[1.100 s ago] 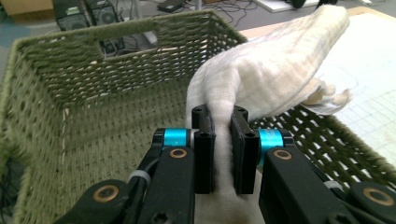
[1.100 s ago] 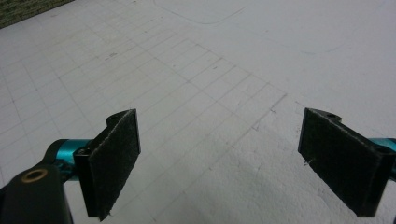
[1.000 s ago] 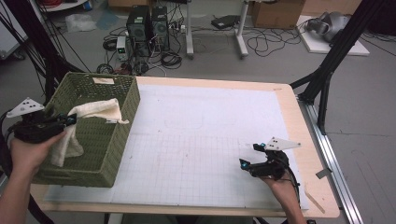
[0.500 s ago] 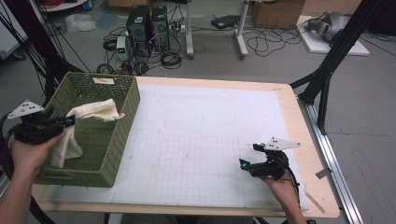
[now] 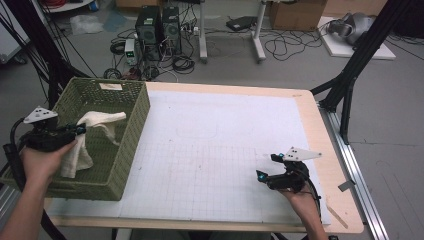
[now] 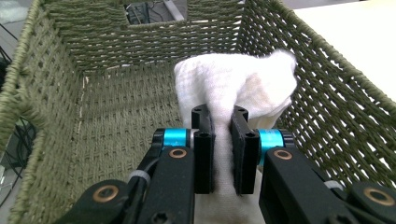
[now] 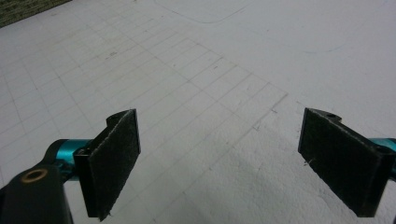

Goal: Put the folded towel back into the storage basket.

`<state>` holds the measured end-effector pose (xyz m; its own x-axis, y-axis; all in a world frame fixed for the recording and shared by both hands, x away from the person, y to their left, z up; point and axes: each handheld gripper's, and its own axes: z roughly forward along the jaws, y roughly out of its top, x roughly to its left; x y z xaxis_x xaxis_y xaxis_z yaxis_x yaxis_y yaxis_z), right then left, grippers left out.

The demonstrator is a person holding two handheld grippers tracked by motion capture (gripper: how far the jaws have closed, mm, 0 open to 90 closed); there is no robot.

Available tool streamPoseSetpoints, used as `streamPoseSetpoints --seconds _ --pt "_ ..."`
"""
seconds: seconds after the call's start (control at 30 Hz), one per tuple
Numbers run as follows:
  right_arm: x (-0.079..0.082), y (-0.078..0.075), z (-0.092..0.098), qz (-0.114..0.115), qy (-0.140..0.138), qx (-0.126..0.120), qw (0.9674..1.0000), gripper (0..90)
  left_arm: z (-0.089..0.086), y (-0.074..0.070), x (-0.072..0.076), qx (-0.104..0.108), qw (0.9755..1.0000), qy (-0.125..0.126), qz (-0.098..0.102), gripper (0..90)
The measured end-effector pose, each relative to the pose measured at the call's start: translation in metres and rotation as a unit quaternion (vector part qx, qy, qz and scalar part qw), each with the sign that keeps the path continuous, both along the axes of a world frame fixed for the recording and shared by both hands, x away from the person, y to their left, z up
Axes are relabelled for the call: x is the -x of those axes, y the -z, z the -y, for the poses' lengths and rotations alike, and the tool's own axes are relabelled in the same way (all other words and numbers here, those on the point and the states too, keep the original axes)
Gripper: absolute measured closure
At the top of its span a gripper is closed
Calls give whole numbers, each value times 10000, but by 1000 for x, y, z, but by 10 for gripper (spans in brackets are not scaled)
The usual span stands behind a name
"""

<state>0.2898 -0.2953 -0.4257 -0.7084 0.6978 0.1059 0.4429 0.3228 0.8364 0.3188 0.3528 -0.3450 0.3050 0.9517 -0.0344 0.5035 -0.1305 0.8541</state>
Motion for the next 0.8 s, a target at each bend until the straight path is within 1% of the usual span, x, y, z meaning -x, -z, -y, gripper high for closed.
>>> streamPoseSetpoints --seconds 0.13,0.2,0.3,0.5,0.63,0.7,0.73,0.8 --pt "0 0 0 4 -3 -6 10000 122 4 1 -4 -3 10000 -74 -55 814" --pt "0 0 0 5 -4 -12 10000 122 5 1 -7 40 9999 -132 -104 813" --pt "0 0 1 5 -8 -13 10000 122 7 2 -10 49 9997 -188 -142 813" --pt "0 0 1 14 -15 -10 10000 122 10 5 -15 59 9992 -353 -156 812" --pt "0 0 0 -1 -23 -11 10000 122 9 5 -18 222 9986 -457 -125 812" --pt "-1 0 0 11 -35 6 10000 122 11 6 -19 302 9985 -435 -107 812" --pt "-1 0 0 20 -36 9 10000 123 13 6 -20 285 9986 -433 -102 812" --pt "-1 0 0 19 -29 3 10000 122 15 7 -22 354 9985 -417 -101 812"
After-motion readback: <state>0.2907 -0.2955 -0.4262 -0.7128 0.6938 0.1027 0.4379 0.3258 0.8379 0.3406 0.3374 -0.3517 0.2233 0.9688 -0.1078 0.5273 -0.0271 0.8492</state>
